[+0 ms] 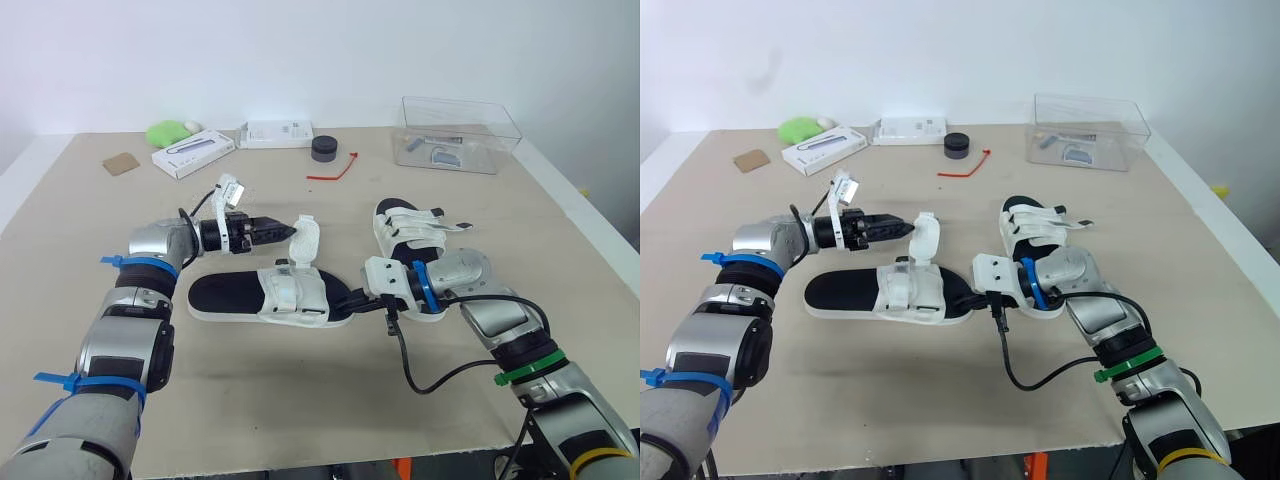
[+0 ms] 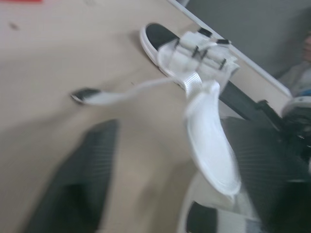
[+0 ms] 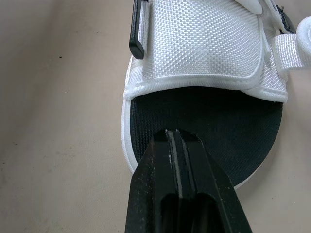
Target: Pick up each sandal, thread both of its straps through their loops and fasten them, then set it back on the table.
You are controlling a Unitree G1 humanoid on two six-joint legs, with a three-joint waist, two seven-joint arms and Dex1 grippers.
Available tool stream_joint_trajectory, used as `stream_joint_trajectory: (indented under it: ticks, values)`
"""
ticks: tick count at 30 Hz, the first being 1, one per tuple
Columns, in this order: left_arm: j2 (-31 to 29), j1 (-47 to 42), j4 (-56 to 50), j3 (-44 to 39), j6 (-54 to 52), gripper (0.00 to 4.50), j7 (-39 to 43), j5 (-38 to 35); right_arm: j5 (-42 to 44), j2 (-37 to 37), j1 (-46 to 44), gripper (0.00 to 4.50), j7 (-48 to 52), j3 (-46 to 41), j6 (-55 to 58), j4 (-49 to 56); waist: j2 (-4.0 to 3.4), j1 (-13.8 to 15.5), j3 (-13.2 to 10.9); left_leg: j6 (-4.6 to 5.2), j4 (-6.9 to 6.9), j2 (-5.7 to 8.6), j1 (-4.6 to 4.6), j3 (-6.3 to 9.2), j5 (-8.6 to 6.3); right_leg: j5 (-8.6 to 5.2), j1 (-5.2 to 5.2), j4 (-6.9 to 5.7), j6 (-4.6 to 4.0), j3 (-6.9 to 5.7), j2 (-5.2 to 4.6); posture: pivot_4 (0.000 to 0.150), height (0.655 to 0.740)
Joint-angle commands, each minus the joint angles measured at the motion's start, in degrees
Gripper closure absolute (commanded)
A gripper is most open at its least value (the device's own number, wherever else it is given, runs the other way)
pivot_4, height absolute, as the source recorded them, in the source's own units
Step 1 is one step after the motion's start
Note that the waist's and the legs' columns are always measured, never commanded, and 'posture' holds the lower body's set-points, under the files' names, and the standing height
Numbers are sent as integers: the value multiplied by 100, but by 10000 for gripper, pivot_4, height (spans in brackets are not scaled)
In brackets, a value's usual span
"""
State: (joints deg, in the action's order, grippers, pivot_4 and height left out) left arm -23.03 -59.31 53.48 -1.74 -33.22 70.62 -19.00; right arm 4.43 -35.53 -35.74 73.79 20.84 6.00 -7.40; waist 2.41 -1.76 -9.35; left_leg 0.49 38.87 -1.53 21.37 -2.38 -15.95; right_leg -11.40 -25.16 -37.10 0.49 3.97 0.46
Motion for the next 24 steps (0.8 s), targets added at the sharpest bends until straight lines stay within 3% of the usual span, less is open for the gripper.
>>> stream_joint_trajectory:
  ticks: [1,13,24]
  values:
    - [55,-216,120,39,-197,474,256,18,-216,-93,110,45000,8,85,38,-143,0,0,0,0,0,0,0,0,0,0,0,0,0,0,0,1500,7400]
    - [603,-1140,1257,-417,-523,474,377,-162,-227,-127,179,45000,-89,24,113,-24,2,-3,-1,0,1,2,3,1,0,0,0,1,0,-2,1,1500,7400]
    - [815,-1402,1825,-880,327,474,-507,48,-239,-164,195,45000,-146,5,139,9,4,-5,-2,0,1,4,4,2,0,0,0,1,2,-2,-3,1500,7400]
